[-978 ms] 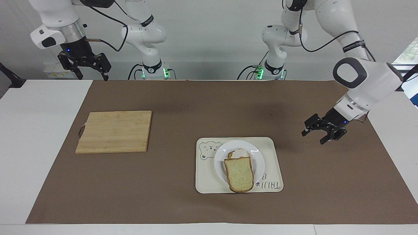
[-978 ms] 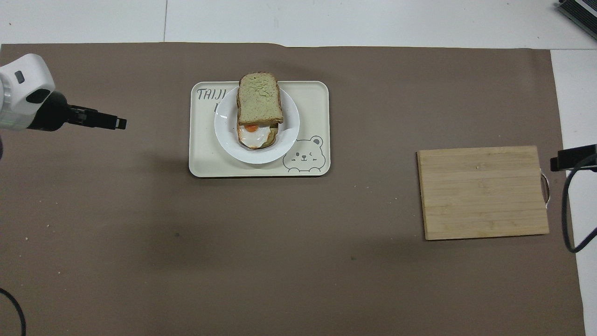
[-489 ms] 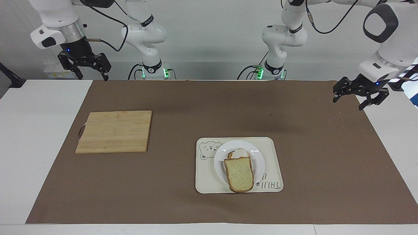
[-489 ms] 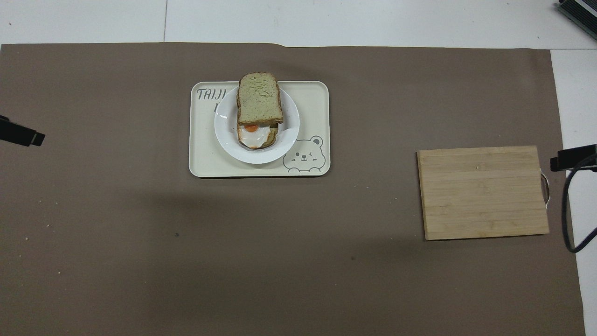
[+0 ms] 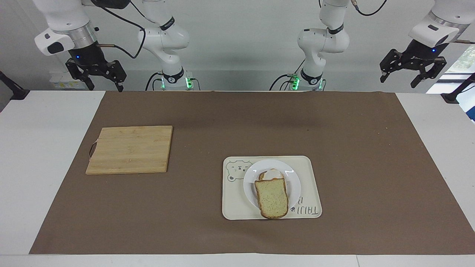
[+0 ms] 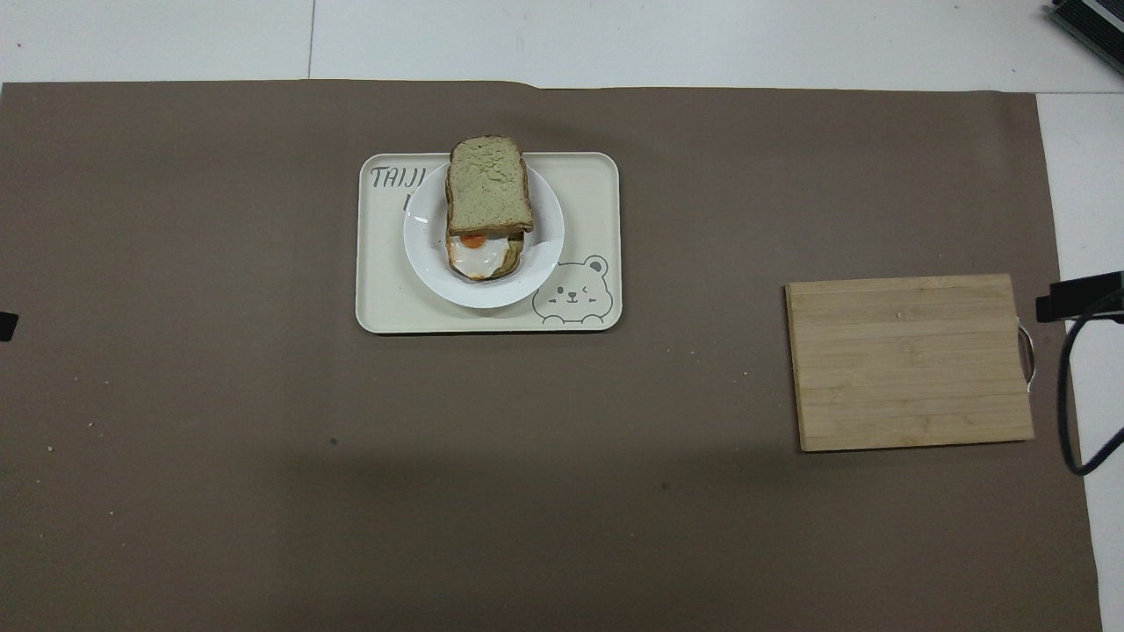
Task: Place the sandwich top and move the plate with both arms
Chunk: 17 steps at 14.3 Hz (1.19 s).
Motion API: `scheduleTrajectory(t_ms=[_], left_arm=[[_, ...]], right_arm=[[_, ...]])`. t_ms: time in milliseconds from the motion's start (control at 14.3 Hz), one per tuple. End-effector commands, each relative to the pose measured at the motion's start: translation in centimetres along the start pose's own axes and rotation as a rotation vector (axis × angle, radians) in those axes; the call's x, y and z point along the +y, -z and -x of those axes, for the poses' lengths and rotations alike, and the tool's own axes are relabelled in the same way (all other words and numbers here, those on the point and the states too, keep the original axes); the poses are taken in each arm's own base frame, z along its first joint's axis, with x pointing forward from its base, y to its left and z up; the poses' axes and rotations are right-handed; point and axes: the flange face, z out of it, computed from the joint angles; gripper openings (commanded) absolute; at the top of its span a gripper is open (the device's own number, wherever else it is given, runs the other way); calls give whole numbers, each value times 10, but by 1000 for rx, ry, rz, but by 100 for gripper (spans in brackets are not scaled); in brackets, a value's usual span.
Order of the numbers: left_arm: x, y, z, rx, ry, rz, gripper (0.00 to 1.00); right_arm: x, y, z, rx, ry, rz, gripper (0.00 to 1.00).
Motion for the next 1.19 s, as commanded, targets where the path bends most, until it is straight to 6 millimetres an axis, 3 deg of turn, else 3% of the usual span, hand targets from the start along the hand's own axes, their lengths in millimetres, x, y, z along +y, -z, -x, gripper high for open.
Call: scheduleTrajectory(t_ms=[0, 419, 628, 698, 1117], left_arm=[[-1, -6, 8, -31, 27, -15, 100], [1, -6, 6, -34, 65, -38, 100], [-19, -3, 14, -32, 103, -42, 100], [-7, 0, 11, -24, 80, -48, 100], [2, -4, 7, -26, 67, -26, 100]], right_arm=[[1, 2, 4, 3, 4, -11, 100], [1, 2, 4, 3, 4, -11, 100], [1, 1, 4, 2, 4, -11, 100], [1, 1, 3, 2, 4, -11, 100], [1, 1, 4, 2, 4, -11, 100]])
